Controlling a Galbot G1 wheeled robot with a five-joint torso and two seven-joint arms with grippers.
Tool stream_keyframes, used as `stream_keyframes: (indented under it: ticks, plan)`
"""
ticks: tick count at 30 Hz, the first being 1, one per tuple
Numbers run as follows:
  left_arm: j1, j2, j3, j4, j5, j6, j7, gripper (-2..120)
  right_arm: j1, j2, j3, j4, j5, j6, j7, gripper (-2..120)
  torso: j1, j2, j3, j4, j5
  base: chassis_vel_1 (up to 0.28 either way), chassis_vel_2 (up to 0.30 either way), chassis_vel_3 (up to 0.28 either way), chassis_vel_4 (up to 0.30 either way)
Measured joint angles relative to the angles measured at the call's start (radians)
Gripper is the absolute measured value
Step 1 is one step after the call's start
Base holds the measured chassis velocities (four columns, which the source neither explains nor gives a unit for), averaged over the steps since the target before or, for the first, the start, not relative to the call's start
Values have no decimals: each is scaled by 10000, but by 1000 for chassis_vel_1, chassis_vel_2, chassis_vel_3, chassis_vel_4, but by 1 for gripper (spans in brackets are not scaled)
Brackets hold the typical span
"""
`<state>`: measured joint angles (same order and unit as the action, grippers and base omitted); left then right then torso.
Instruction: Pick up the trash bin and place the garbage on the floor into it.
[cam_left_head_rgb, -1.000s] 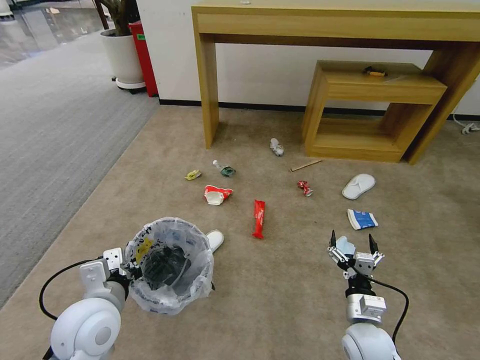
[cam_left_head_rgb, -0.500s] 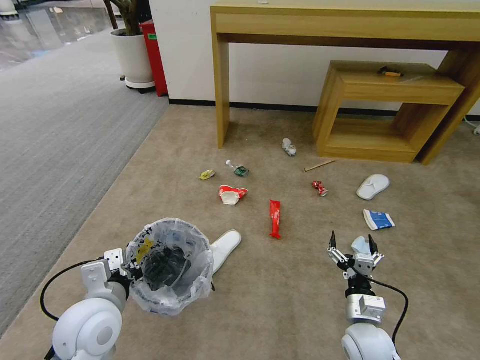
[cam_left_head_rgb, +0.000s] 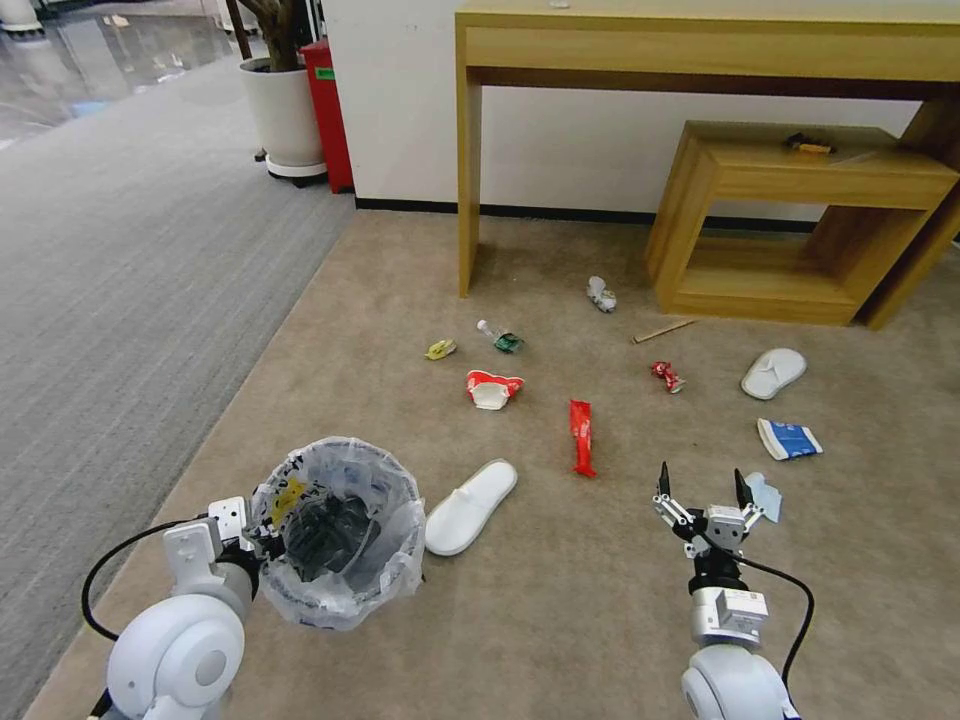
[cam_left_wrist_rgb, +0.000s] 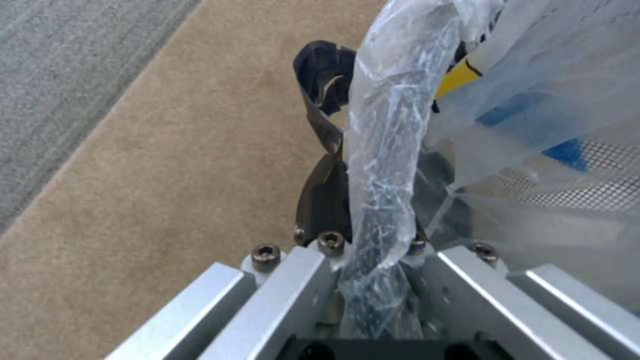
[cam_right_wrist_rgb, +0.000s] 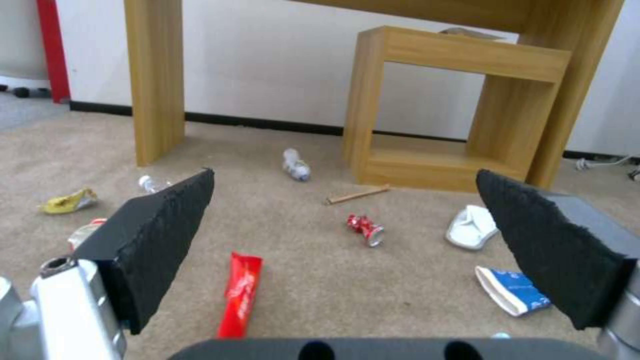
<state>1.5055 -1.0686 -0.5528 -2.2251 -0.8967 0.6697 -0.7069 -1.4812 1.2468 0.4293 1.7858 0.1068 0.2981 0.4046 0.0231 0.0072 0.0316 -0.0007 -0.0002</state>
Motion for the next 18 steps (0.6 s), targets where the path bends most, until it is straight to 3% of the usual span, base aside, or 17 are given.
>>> stream_keyframes:
  ticks: [18]
  plan:
    - [44, -16, -2, -17, 34, -20, 8, 0, -65, 38, 26, 10, -57, 22, 0, 100, 0, 0, 0, 0, 1, 109, 116, -114, -117]
